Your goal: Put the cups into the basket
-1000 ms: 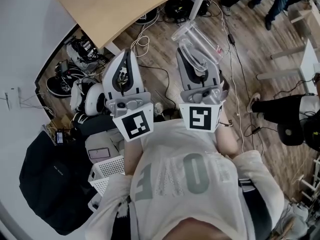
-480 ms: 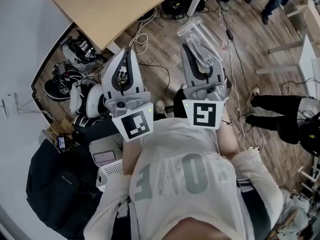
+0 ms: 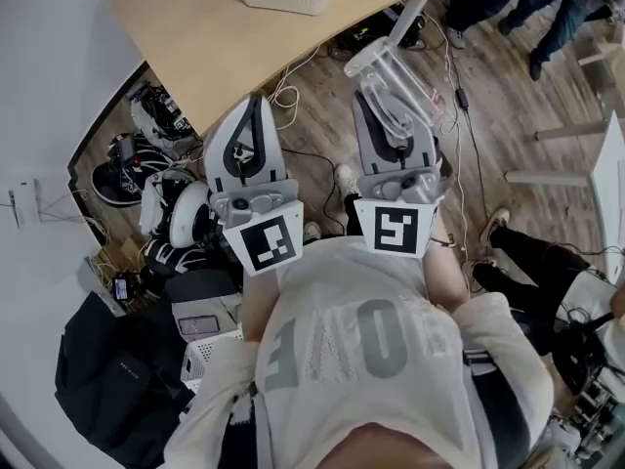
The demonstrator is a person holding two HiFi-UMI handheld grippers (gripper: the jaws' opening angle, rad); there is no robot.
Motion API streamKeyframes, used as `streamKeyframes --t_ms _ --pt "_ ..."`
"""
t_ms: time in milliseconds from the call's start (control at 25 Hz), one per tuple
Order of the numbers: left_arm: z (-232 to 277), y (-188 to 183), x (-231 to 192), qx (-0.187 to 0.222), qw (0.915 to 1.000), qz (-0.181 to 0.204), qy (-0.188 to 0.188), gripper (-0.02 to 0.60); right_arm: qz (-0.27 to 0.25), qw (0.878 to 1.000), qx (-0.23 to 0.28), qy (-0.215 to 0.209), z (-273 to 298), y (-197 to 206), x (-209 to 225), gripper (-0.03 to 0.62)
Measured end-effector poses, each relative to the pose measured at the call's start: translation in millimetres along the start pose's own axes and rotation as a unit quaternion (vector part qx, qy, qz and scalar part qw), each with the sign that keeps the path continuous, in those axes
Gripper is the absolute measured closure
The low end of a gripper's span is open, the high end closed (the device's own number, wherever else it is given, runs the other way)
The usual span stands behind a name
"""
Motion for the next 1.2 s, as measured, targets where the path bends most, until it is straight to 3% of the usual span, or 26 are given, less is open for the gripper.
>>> streamKeyframes --t_ms 520,880,1200 --pt "115 11 29 -0.006 0.9999 0.01 -0.002 0.577 0.008 1.0 0.01 -0.019 68 63 68 0.572" --pt "150 8 49 -0.016 0.9991 0.027 -0.028 0.577 0.012 0.998 0.038 -0.042 94 96 99 0.572" --pt "154 16 32 -0.029 0.9976 0.032 -0.054 0.577 0.02 0.998 0.042 -0.048 114 101 98 0.572"
Point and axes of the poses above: the fingertips, and each gripper's own axes: z forward along the fingers, x to its right, y out of its underside, the point moved 10 cm from there along -z, backward along the fingers, and after that the axes turned 6 degrees about y, right-handed, at the moved point
